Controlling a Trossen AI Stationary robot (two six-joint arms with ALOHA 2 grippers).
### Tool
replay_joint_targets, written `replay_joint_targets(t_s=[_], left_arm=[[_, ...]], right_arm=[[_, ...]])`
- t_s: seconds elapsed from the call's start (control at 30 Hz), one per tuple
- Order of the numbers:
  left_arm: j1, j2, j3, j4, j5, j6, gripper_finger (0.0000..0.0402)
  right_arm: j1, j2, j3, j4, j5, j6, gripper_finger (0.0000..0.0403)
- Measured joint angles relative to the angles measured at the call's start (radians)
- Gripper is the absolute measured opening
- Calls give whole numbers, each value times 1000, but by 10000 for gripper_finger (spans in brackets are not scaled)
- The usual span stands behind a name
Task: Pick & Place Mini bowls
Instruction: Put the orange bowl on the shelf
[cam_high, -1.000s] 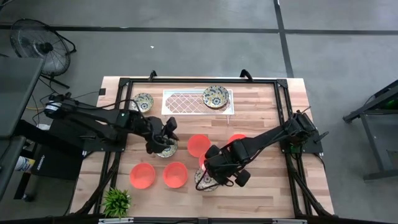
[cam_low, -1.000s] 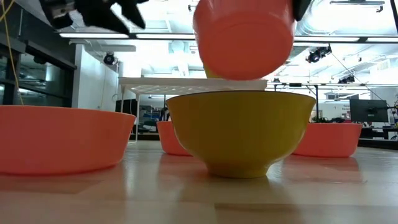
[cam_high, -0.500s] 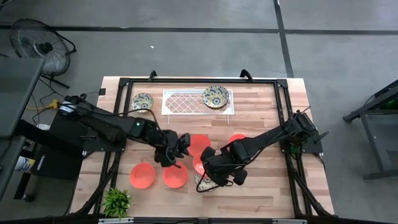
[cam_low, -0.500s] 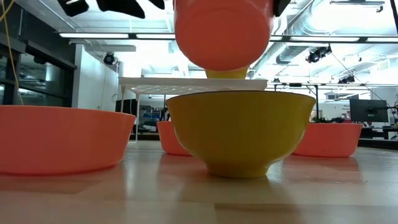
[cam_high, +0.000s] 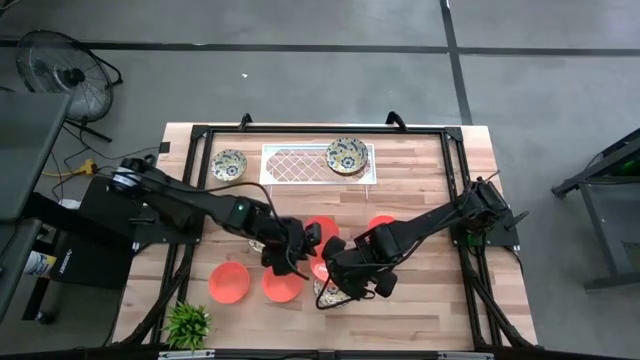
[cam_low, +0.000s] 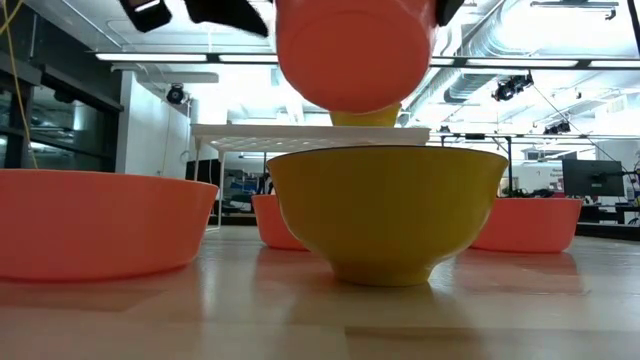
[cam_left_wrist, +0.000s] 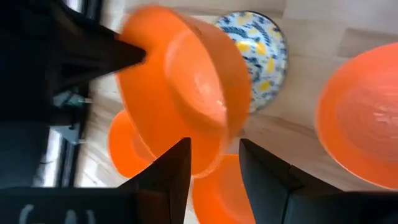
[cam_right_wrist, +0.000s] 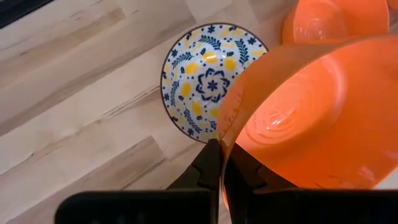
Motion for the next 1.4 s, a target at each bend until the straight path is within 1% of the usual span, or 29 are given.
replay_joint_targets(t_s=[0.27, 0.4, 0.7, 0.77, 0.83, 0.97, 1.0, 1.23, 1.4], left_arm=[[0, 0, -1, 0, 11, 1, 130], [0, 0, -1, 0, 19, 1, 130], [2, 0, -1, -1, 21, 1, 129], [2, 0, -1, -1, 19, 1, 118], [2, 0, -2, -2, 18, 2, 97], [0, 0, -4, -19, 24, 12, 29], [-1, 1, -4, -23, 27, 14, 18], [-17, 2, -4, -26, 26, 4, 6], [-29, 2, -4, -23, 22, -8, 3]], right_arm=[[0, 0, 2, 2, 5, -5, 0], [-1, -4, 3, 15, 28, -9, 0], [-2, -10, 70, 11, 33, -8, 0], [-2, -10, 66, 8, 31, -2, 0], [-2, -10, 65, -1, 29, -1, 0], [-2, -11, 65, 0, 41, -1, 0], [-2, -12, 65, 0, 41, 4, 0], [-2, -13, 65, 13, 37, 40, 4], [-2, -13, 65, 24, 46, 80, 31]])
